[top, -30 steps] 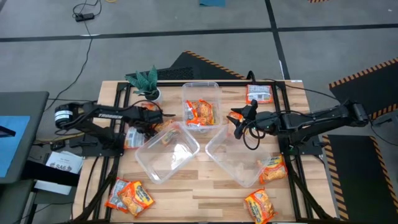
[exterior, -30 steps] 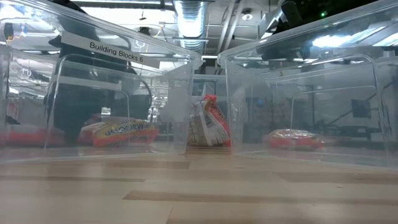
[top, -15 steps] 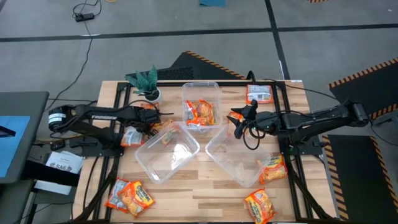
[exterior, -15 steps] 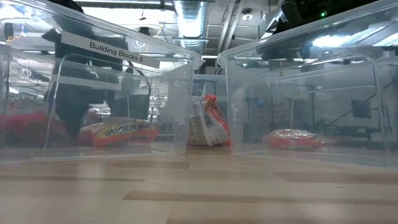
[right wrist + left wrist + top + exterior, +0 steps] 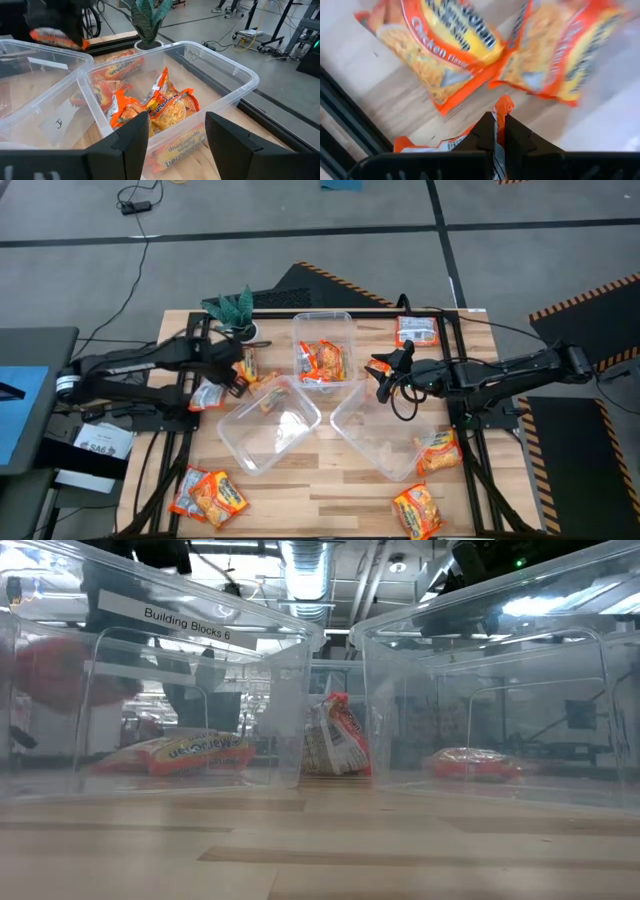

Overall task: Sort Maruchan noodles
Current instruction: Put the orange noodle pack into the bottom left transparent container

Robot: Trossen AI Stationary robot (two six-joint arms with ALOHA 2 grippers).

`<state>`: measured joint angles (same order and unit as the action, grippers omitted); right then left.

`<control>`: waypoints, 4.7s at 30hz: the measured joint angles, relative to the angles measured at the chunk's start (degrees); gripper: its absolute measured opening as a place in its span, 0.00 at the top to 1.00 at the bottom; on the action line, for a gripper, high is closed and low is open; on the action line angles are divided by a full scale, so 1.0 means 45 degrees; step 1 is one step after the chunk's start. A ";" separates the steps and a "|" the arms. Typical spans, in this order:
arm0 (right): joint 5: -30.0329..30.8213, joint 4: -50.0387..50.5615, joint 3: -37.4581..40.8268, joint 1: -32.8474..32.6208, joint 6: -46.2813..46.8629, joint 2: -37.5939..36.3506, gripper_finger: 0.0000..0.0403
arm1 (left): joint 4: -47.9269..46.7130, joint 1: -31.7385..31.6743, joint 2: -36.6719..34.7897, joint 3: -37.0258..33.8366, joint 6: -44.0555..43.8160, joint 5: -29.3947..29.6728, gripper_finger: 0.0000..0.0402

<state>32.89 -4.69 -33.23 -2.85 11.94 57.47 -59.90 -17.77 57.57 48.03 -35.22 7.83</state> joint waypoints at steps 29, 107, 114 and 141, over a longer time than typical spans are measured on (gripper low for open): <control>0.0042 0.0013 0.0000 0.0000 -0.0083 -0.0005 0.46 | 0.6591 0.9071 0.2910 0.2351 0.2171 0.1417 0.92; -0.0002 0.0296 0.0000 0.0427 0.0019 -0.0005 0.46 | 0.2267 1.6218 1.1296 0.4103 -0.3100 0.0817 0.55; -0.0002 0.0296 0.0000 0.0427 0.0019 -0.0005 0.46 | 0.2338 1.6043 1.1330 0.3894 -0.3402 0.0658 0.76; -0.0004 0.0306 0.0000 0.0427 0.0039 -0.0005 0.46 | 0.0870 1.5925 0.7960 0.8833 -0.1844 0.2783 1.00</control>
<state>32.87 -3.31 -33.23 -0.93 12.12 57.45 -55.98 53.89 93.39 87.78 -43.52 20.35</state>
